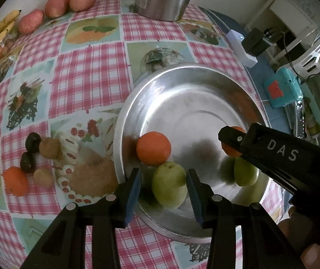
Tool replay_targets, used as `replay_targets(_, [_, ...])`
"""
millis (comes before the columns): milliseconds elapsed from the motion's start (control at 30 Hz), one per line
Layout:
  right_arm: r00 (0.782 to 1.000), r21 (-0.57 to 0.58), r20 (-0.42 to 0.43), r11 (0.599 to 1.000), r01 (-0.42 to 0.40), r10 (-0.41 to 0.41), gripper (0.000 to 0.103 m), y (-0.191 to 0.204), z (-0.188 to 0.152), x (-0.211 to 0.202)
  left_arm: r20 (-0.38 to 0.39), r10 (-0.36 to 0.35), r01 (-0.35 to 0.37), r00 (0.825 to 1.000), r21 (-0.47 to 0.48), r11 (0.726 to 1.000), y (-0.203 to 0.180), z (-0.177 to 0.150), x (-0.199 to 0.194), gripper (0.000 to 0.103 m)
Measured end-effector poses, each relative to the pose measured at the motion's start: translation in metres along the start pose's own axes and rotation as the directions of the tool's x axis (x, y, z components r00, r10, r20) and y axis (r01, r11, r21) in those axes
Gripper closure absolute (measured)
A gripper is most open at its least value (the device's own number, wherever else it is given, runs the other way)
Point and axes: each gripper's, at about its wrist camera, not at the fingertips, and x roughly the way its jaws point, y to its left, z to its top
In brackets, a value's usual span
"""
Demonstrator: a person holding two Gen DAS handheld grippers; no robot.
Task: Organize fruits
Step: 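Open the left gripper over the plate while the right gripper releases the orange, then move both grippers back toward the plums and kiwis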
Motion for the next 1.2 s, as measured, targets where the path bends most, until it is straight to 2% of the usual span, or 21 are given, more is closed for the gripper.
replay_targets(367, [0.999,-0.008,0.047,1.0,-0.016,0.016,0.063,0.003,0.001,-0.013,0.041,-0.015,0.017,0.999,-0.048,0.999,0.013,0.006,-0.018,0.058])
replay_targets(600, [0.998,-0.023,0.056,1.0,-0.012,0.014,0.063,0.006,0.001,-0.017,0.066,0.008,0.001,0.998,-0.137,0.991,0.041,0.014,-0.027,0.057])
replay_targets(733, [0.999,-0.047,0.051,0.999,-0.009,0.012,0.063,0.012,-0.001,-0.017,0.099,0.07,-0.051,0.993,-0.18,0.982,0.06,0.017,-0.038,0.056])
replay_targets(867, [0.999,-0.083,0.049,0.996,-0.011,0.015,0.063,0.02,-0.005,-0.018,0.129,0.113,-0.08,0.985,-0.239,0.968,0.083,0.018,-0.049,0.05])
replay_targets(1000, [0.999,-0.13,0.05,0.991,-0.009,0.016,0.063,0.034,-0.01,-0.019,0.158,0.2,-0.151,0.967,-0.278,0.949,0.102,0.019,-0.061,0.045])
replay_targets(1200, [0.998,-0.202,0.05,0.979,-0.016,0.027,0.063,0.055,-0.02,-0.022,0.181,0.246,-0.182,0.952,-0.314,0.932,0.121,0.019,-0.075,0.041])
